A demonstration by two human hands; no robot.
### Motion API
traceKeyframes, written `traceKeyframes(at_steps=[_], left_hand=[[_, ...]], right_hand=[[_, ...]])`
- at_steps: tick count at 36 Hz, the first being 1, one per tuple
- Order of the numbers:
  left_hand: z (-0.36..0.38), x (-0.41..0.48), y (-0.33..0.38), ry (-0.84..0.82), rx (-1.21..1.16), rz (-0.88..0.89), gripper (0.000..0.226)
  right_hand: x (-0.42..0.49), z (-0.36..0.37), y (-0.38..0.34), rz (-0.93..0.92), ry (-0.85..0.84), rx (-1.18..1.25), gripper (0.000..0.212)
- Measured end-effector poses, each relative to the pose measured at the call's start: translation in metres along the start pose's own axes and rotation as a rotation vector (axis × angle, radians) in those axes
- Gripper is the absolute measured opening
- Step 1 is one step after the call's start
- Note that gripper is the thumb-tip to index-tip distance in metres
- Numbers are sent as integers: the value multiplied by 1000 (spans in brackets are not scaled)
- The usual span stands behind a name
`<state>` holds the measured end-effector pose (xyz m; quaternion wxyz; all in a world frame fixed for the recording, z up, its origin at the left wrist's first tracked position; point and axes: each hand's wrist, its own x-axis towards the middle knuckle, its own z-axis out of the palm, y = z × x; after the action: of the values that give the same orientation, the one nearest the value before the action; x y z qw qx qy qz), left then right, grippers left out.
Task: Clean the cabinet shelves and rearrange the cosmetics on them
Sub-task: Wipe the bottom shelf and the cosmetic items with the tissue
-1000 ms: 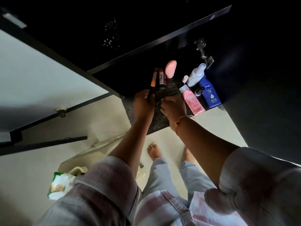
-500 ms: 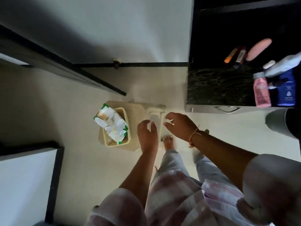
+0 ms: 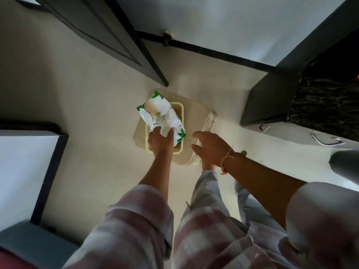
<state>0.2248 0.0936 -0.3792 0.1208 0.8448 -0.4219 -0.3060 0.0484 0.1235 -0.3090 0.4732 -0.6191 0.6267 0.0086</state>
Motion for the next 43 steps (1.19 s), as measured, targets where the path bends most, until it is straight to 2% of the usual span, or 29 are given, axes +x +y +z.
traceKeyframes(at_steps=[5, 8, 11, 13, 17, 19, 22, 25, 26, 28, 31, 33, 36, 39, 41, 43], left_hand=[[-3, 6, 14, -19, 12, 38, 22], [-11, 0, 18, 40, -76, 34, 19], [-22, -17, 30, 139, -167, 110, 17], [-28, -33, 46, 112, -236, 142, 15], [-20, -64, 84, -109, -231, 200, 19], [-10, -78, 103, -257, -318, 233, 18], [12, -97, 131, -467, -380, 270, 18], [38, -118, 163, -675, -350, 265, 14], [48, -126, 173, -735, -327, 299, 11], [68, -146, 194, -792, -209, 484, 4], [92, -178, 225, -758, -15, 828, 21], [108, -194, 245, -702, 84, 991, 31], [138, -207, 263, -673, 234, 1144, 45], [165, -211, 271, -665, 371, 1137, 64], [176, -213, 273, -646, 436, 1129, 72], [185, -214, 275, -617, 493, 1157, 74]], right_hand=[[8, -2, -10, 8, 9, -31, 47], [10, -8, -14, 27, 22, 10, 44], [9, -17, -16, 59, 87, 139, 37], [4, -24, -18, 85, 161, 260, 33], [-18, -41, -9, 128, 240, 448, 35], [-34, -49, 5, 135, 306, 489, 40], [-60, -65, 37, 191, 459, 544, 42], [-84, -80, 74, 282, 670, 544, 31], [-91, -85, 86, 318, 740, 533, 27], [-108, -97, 112, 430, 873, 487, 20], [-135, -112, 159, 587, 1106, 352, 22], [-152, -120, 189, 672, 1191, 270, 25], [-165, -126, 230, 699, 1219, 278, 28], [-160, -119, 267, 754, 1171, 154, 36], [-150, -108, 288, 756, 1030, -11, 50], [-139, -101, 298, 742, 817, -70, 58]])
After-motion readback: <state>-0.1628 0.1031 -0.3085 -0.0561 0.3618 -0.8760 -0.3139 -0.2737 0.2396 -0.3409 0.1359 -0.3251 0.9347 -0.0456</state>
